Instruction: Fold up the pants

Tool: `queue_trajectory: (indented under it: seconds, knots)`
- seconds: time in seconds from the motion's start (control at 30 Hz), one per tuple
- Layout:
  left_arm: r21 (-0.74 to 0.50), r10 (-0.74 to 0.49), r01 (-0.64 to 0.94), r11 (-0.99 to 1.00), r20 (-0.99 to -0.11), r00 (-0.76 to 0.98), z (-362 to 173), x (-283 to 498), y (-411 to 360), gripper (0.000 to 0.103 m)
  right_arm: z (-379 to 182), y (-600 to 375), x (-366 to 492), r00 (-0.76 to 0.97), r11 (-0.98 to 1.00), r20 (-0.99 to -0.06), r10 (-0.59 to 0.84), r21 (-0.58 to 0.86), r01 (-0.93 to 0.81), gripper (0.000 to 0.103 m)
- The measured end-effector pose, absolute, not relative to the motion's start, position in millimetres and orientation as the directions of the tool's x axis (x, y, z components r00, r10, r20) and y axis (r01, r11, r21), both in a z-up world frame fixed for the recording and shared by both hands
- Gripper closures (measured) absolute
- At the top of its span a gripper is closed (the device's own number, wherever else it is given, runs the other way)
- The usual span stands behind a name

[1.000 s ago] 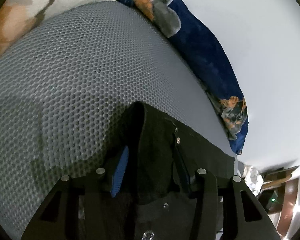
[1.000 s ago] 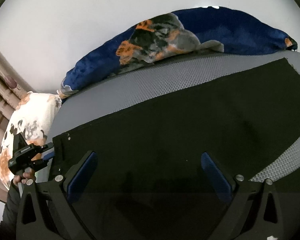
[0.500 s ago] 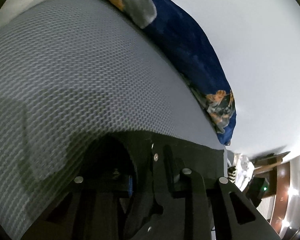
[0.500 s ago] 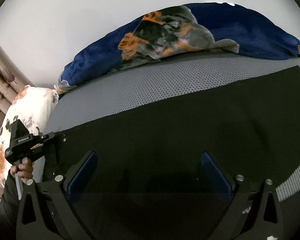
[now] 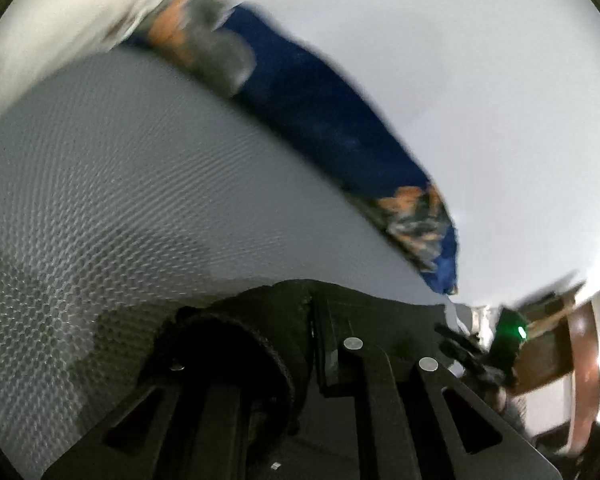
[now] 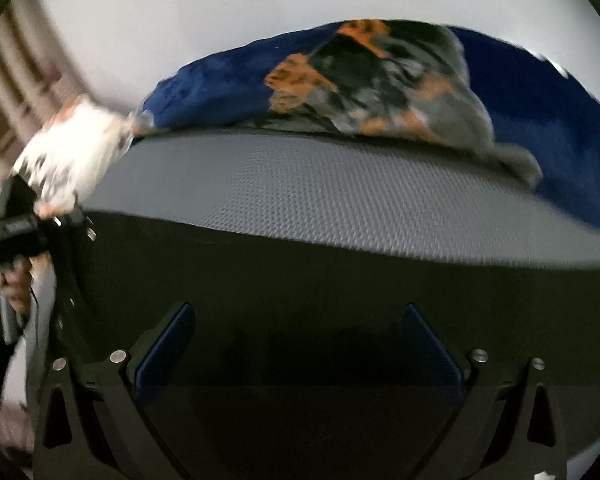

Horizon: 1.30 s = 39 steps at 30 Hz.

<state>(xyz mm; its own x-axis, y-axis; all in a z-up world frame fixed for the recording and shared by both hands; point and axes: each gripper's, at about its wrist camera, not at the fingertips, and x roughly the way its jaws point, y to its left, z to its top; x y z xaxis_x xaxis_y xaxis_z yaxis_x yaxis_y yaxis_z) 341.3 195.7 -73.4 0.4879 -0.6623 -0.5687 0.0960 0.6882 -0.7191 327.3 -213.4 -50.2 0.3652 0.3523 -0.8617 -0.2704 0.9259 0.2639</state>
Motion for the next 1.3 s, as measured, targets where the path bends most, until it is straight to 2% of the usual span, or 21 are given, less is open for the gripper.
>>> queue_trajectory:
  seconds: [0.17,0.27,0.4,0.57,0.6,0.7,0.8,1.07,1.23,1.3]
  knots:
    - [-0.680,-0.669,0.219,0.700,-0.517,0.534,-35,311,186,0.094,-49,-209,360,0.240,0.824,-0.872,0.427,0.266,-0.500,0.001]
    - [-0.666,-0.673,0.258,0.700,-0.494,0.550,-24,293,186,0.094,-53,-201,379,0.160,0.747,-0.876,0.454,0.277,-0.604,0.009]
    - [-0.626,-0.651,0.282,0.727,-0.501,0.570,-13,279,181,0.093,-62,-189,398,0.053,0.644,-0.883,0.466,0.297,-0.705,0.014]
    - [-0.601,-0.627,0.272,0.751,-0.521,0.580,-9,278,172,0.094,-83,-179,411,-0.130,0.509,-0.874,0.468,0.387,-0.769,0.024]
    - [-0.599,-0.623,0.268,0.754,-0.525,0.579,-10,279,172,0.094,-88,-178,412,-0.165,0.486,-0.872,0.461,0.404,-0.775,0.029]
    - [-0.589,-0.608,0.252,0.768,-0.546,0.576,-13,283,171,0.093,-99,-181,417,-0.194,0.461,-0.879,0.436,0.403,-0.790,0.045]
    - [-0.580,-0.594,0.237,0.779,-0.562,0.576,-15,286,172,0.094,-104,-189,423,-0.219,0.449,-0.875,0.433,0.420,-0.789,0.051]
    - [-0.570,-0.582,0.228,0.789,-0.576,0.574,-14,288,172,0.093,-108,-204,428,-0.211,0.455,-0.889,0.407,0.397,-0.797,0.057]
    - [-0.566,-0.581,0.233,0.791,-0.576,0.575,-13,285,172,0.093,-108,-207,430,-0.188,0.468,-0.899,0.396,0.374,-0.801,0.066]
    - [-0.563,-0.580,0.233,0.793,-0.580,0.572,-12,284,172,0.093,-107,-209,430,-0.161,0.486,-0.910,0.381,0.345,-0.803,0.075]
